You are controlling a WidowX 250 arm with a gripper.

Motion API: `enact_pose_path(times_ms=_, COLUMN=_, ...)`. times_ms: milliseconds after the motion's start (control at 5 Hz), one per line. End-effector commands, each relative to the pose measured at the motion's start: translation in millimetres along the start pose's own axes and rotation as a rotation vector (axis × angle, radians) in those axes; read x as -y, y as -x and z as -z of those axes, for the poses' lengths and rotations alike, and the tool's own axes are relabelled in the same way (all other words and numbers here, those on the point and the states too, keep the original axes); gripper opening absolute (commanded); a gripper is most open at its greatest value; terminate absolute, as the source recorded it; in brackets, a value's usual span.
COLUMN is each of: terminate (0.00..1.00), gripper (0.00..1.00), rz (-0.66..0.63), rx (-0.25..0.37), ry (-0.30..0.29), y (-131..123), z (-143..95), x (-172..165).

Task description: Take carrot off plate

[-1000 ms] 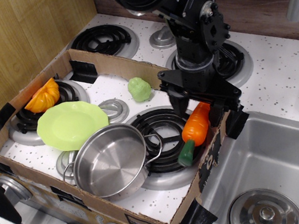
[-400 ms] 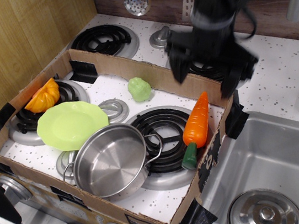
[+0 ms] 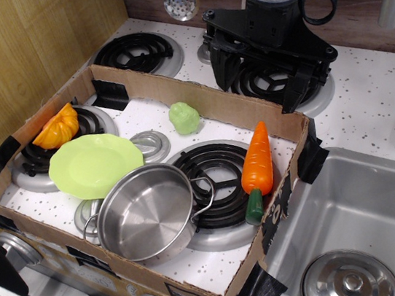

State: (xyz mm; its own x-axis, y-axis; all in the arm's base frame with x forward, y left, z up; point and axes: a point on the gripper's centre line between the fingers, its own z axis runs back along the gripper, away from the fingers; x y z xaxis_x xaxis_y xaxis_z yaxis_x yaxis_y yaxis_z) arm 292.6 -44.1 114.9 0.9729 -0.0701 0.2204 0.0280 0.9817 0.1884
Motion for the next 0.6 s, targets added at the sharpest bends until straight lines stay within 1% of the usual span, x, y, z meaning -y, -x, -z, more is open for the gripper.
enact_pose_path(times_ms=0, terminate=0.00, gripper=1.00, rz=-0.015, rx=0.058, ry=0.007, y=-9.6, z=-21.5, x=-2.1)
enact_pose_path(times_ms=200, terminate=0.00, gripper=1.00, rz=-0.015, rx=0.058, ry=0.007, y=-9.6, z=-21.5, x=-2.1)
enact_pose_path(times_ms=400, terminate=1.00, gripper=1.00, rz=-0.015, rx=0.058, ry=0.007, y=-9.6, z=-21.5, x=-2.1)
